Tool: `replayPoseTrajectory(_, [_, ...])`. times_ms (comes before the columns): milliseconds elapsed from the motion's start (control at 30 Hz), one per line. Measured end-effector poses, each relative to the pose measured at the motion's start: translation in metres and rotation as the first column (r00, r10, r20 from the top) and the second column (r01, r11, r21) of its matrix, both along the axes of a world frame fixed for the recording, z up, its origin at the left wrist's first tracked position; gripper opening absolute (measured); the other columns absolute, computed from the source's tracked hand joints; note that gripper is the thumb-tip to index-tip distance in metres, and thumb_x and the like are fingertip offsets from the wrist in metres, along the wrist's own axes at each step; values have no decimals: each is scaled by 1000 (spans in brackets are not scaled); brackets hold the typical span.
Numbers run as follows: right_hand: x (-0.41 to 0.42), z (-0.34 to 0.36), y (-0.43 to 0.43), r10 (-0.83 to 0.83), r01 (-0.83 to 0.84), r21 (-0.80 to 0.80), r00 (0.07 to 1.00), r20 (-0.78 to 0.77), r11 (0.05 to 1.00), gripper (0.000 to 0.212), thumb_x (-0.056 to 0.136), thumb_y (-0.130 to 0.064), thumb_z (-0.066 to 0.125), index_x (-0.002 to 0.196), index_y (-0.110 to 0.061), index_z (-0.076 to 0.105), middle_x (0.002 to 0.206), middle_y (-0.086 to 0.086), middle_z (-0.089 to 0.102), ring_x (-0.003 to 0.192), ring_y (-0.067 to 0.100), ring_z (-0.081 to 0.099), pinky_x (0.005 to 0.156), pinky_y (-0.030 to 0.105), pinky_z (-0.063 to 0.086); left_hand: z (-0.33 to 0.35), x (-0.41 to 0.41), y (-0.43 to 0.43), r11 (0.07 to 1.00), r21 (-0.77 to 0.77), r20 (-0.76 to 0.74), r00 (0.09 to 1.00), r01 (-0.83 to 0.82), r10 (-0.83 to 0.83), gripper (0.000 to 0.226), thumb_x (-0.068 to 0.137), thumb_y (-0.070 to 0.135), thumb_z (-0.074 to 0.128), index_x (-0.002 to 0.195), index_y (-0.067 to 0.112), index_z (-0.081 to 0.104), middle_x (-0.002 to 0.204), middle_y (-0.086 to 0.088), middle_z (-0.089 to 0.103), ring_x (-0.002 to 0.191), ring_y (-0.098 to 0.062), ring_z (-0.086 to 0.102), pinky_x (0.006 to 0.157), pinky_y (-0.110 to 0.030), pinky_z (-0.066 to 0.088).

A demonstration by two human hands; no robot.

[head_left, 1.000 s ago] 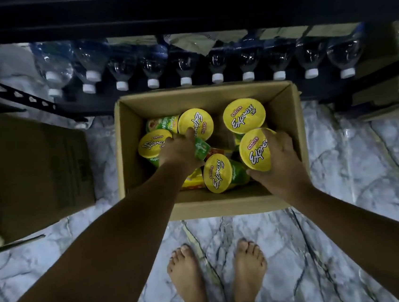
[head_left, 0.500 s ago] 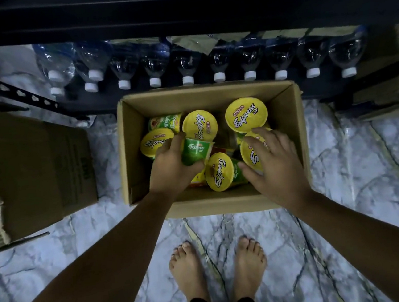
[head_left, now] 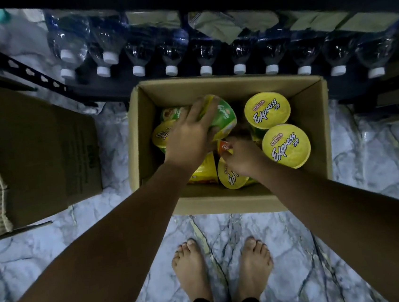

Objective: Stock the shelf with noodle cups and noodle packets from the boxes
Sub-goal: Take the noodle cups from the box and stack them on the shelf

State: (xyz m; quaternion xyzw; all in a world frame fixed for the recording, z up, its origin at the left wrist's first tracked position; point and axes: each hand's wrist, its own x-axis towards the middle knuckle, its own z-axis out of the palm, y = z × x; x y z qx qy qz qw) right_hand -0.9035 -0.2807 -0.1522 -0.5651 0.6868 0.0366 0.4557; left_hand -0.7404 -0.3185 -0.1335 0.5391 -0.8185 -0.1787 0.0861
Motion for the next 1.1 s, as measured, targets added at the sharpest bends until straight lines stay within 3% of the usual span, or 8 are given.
replayPoseTrajectory(100, [-13,-9,-3,-101,102,76,995,-19,992,33,106,-32,48,131,-18,63,125,11,68,110,32,63,82,34,47,-3,2,5,991,-107,40,996,-79,84,46,102,33,55,146,18,53,143,-13,54,120,-38,51,87,-49,46])
replayPoseTrajectory(200, [-26,-6,-7,-220,216,167,975,6,962,36,106,-38,49,133,-16,61,118,8,67,86,19,61,67,31,45,2,10,28,984,-123,-129,985,-129,113,28,99,20,50,117,8,67,113,-17,62,99,-38,55,76,-45,47])
replayPoseTrajectory(333, [-26,-11,-21,-320,303,228,946,40,925,38,103,-27,52,140,-22,60,129,5,64,99,22,62,88,35,53,-3,22,56,953,290,-151,988,85,-42,26,92,27,48,92,12,69,89,-13,68,83,-36,66,64,-40,51])
replayPoseTrajectory(433, [-24,-27,-31,-329,309,293,944,20,905,32,95,-29,65,125,-23,71,124,5,70,108,27,64,100,44,53,-17,20,59,832,535,10,983,148,-182,31,99,33,53,122,22,69,109,-17,71,102,-39,65,78,-38,51])
replayPoseTrajectory(533, [-22,-33,-37,-230,221,342,973,-13,913,34,95,-35,68,122,-14,71,121,10,69,111,30,63,104,43,50,-30,12,50,788,585,133,936,191,-326,44,103,36,49,147,34,51,124,-14,67,112,-36,64,87,-39,54])
replayPoseTrajectory(667, [-23,-49,-35,-264,250,336,964,-3,908,36,98,-31,65,126,-7,68,130,14,66,117,32,62,105,40,48,-29,-4,39,779,470,459,638,415,-618,43,106,18,42,147,29,49,116,-7,68,102,-31,69,66,-35,44])
replayPoseTrajectory(800, [-24,-57,-31,-349,327,293,937,24,898,26,98,-22,67,119,-9,73,119,12,71,107,30,66,100,39,52,-27,-5,36,676,405,527,448,615,-723,36,104,12,40,132,19,61,130,-3,63,95,-29,72,60,-32,37])
replayPoseTrajectory(1100, [-30,-47,-16,-521,492,191,841,146,849,31,87,-19,80,117,-10,75,120,13,72,113,26,66,103,38,50,-28,-9,33,707,390,551,466,589,-692,34,105,16,40,128,21,64,113,0,70,95,-26,71,63,-31,34])
